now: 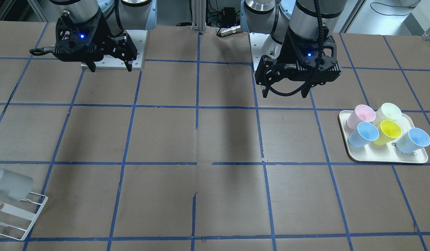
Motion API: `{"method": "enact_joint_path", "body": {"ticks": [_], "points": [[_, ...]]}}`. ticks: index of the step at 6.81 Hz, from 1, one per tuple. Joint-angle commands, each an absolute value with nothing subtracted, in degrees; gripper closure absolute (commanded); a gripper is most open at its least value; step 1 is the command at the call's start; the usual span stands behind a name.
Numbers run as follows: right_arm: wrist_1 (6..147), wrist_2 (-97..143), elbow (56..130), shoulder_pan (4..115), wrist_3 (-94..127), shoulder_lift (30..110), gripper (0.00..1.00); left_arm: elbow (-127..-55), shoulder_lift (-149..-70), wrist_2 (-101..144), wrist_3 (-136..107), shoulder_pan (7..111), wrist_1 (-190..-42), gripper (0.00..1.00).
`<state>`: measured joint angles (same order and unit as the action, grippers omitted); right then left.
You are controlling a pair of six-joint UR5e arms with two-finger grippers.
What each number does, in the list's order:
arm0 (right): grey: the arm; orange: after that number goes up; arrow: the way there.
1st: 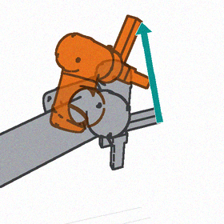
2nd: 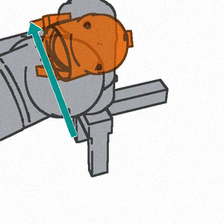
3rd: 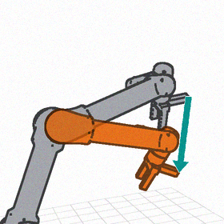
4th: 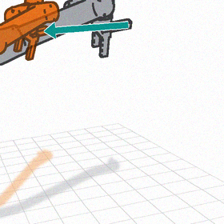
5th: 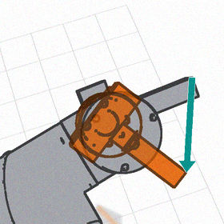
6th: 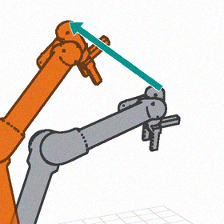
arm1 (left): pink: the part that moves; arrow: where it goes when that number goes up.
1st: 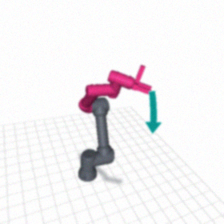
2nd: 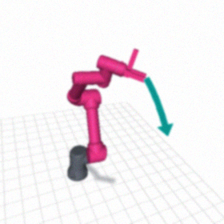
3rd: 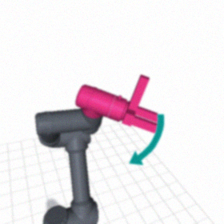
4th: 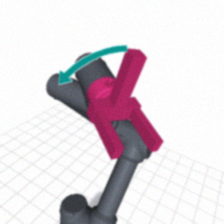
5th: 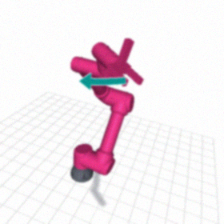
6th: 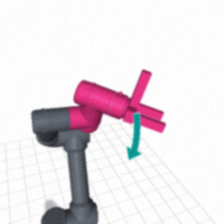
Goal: Transfer IKEA cup to right arm and place on rack
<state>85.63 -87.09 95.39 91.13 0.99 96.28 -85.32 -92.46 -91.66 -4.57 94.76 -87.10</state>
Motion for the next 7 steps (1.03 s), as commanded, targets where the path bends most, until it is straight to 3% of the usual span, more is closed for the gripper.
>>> {"method": "enact_joint_path", "body": {"ticks": [1,7], "points": [[85.1,-86.8,96.1,87.6,0.1,97.5,0.00,-85.3,-92.5,-91.7,-4.6,94.7,-87.1,0.00],[85.1,-86.9,96.2,87.9,3.3,98.1,0.00,-85.3,-92.5,-91.6,-4.3,94.7,-87.0,0.00]]}}
